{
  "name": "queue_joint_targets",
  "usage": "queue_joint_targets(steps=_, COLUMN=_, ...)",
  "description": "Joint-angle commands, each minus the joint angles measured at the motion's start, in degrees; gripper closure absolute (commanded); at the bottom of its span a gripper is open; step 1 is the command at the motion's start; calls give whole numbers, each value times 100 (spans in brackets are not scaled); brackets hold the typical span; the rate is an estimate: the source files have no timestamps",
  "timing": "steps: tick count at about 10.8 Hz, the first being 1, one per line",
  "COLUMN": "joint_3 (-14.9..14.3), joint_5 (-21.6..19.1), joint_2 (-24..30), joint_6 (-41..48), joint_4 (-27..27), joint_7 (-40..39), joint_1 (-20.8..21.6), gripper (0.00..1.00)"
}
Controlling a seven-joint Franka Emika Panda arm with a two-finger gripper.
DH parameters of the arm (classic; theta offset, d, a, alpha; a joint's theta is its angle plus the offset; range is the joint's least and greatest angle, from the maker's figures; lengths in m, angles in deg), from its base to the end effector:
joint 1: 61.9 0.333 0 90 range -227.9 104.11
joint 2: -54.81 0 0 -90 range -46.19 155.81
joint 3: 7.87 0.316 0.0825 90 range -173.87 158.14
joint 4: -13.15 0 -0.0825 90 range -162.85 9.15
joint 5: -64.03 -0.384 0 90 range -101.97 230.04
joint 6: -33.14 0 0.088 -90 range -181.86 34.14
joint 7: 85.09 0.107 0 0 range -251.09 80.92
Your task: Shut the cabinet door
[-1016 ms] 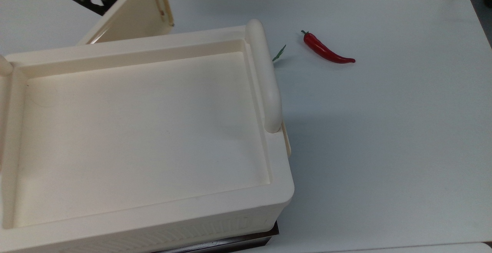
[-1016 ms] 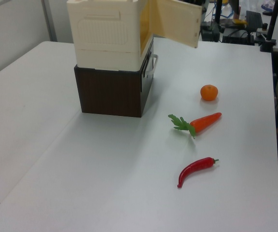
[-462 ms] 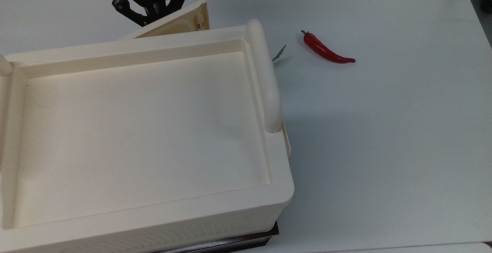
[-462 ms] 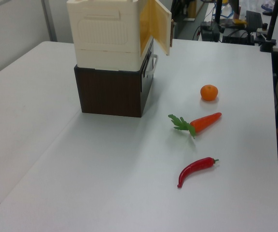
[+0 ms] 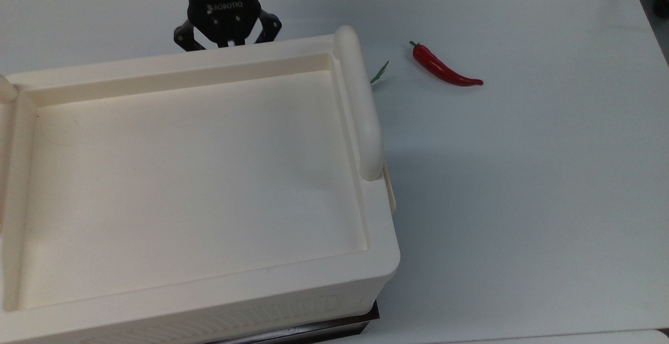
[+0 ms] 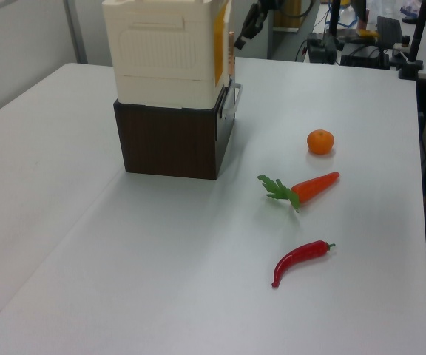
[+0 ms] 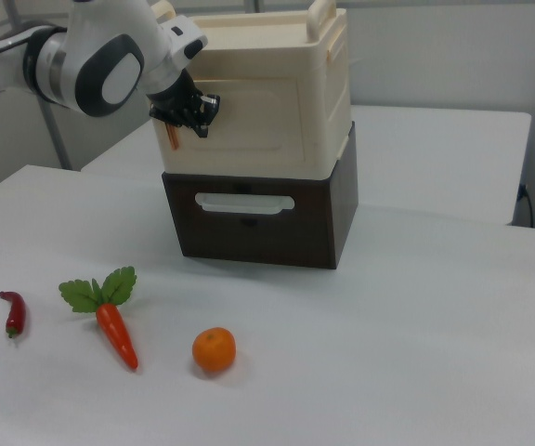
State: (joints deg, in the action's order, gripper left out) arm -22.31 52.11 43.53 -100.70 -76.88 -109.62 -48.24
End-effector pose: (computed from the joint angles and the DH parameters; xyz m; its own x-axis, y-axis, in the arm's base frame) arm 0.6658 0.0101 0.5934 0.7804 0.2963 0.5506 0.3033 -0.9494 0.0811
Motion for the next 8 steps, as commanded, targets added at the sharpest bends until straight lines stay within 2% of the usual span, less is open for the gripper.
queue_joint_targets(steps=1, joint_3=-6, joint_5=-47, joint_2=-261, joint_6=-554, joint_4=135, joint_7=615, joint_1=128, gripper=100)
queue_joint_targets(steps=6, joint_3=-6, joint_5=-12, joint_2=-174, joint_6=-537, joint_4=126, joint_7=748, joint_1=111, gripper=100)
queue_joint_targets(steps=8, joint_3=-6, joint_5=-38, joint_2=72, joint_6=56, joint_4=-58, joint_7=739, joint_1=50, gripper=100)
